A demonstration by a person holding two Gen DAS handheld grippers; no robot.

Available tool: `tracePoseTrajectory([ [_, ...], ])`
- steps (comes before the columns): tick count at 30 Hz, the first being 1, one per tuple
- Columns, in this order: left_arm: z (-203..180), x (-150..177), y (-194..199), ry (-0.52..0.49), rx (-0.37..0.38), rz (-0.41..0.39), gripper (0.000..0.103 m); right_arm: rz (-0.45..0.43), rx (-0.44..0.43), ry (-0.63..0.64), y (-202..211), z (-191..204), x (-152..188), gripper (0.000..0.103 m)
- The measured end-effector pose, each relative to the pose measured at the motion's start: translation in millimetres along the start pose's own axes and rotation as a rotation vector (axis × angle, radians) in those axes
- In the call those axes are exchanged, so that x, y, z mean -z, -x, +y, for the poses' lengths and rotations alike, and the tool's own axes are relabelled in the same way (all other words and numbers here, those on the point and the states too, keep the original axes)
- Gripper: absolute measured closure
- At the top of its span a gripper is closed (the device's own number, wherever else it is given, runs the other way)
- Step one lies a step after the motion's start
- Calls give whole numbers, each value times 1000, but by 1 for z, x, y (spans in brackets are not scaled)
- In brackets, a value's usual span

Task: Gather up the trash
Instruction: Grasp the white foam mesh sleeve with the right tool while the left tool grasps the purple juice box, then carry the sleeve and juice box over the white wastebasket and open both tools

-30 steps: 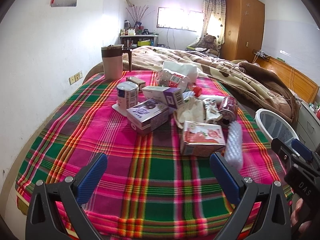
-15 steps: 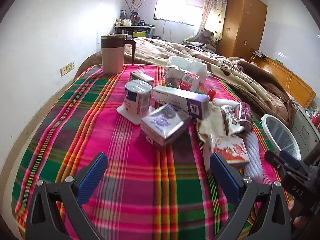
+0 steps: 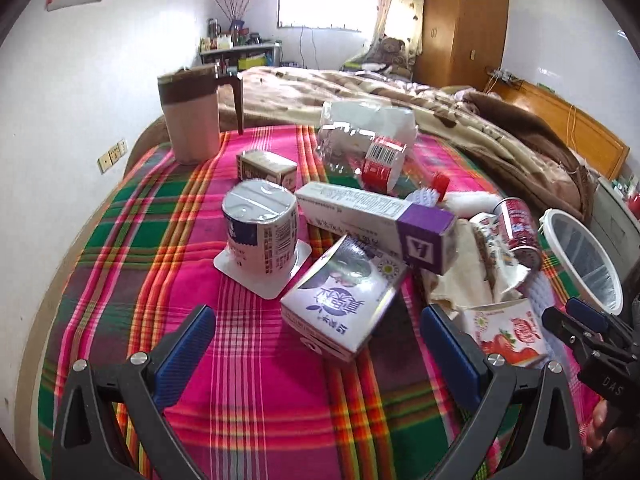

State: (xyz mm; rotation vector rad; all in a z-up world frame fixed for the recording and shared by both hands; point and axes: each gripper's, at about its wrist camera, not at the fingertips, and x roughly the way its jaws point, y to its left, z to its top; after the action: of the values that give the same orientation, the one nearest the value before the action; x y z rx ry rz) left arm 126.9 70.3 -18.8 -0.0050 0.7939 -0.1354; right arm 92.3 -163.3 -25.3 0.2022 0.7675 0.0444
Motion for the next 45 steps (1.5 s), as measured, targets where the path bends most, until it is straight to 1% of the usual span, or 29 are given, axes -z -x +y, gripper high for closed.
tracePoseTrajectory([
  [3, 2, -2, -9, -2, -8, 28, 1, 24, 10, 8, -4, 2, 0, 38],
  [4, 2, -3, -11, -5, -13, 36, 3, 30, 9, 7, -5, 1, 1, 38],
  [7, 2, -6, -16, -17, -8, 42, 4, 51, 11, 14, -8, 2, 1, 38],
  [9, 1, -9, -20, -31, -3, 45, 4, 76, -7, 9, -12, 1, 1, 38],
  [10, 2, -10, -24, -29, 0, 61, 6, 88, -19, -4, -15, 0, 1, 38],
  [12, 4, -12, -28, -24, 7, 77, 7, 86, -28, -13, -14, -1, 0, 38],
  [15, 2, -14, -31, -36, 14, 76, 8, 92, -34, -6, -15, 2, 0, 38],
  [16, 1, -15, -33, -35, 25, 84, 11, 94, -42, -5, -15, 3, 0, 38],
  [17, 1, -15, -34, -31, 36, 94, 12, 94, -50, -4, -15, 3, 0, 39],
  [18, 0, -14, -35, -31, 49, 101, 13, 96, -64, -3, -16, 4, 0, 47],
  [19, -2, -14, -36, -36, 58, 107, 15, 99, -78, -5, -16, 3, 0, 52],
  [20, -3, -13, -38, -40, 61, 114, 17, 100, -87, -7, -16, 3, 0, 54],
  [21, -4, -13, -39, -43, 62, 122, 25, 98, -93, -7, -16, 4, 0, 58],
  [22, -4, -13, -39, -45, 65, 126, 30, 97, -100, -4, -16, 4, 0, 60],
  [24, -6, -12, -40, -50, 68, 131, 33, 93, -106, -4, -15, 5, 0, 64],
  [25, -7, -11, -39, -54, 68, 131, 35, 86, -109, -5, -14, 4, 0, 67],
  [27, -10, -11, -37, -60, 66, 125, 37, 73, -114, -4, -12, 4, -1, 71],
  [31, -10, -9, -29, -53, 54, 98, 38, 60, -128, -10, -9, 0, -1, 74],
  [35, -11, -7, -23, -44, 40, 81, 39, 39, -128, -1, -4, -1, -1, 75],
  [41, -6, -1, -11, 12, 49, 56, 40, 17, -136, -11, 4, -7, -3, 75],
  [45, -8, 2, -1, 24, 50, 40, 40, -6, -141, -9, 11, -10, -6, 75],
])
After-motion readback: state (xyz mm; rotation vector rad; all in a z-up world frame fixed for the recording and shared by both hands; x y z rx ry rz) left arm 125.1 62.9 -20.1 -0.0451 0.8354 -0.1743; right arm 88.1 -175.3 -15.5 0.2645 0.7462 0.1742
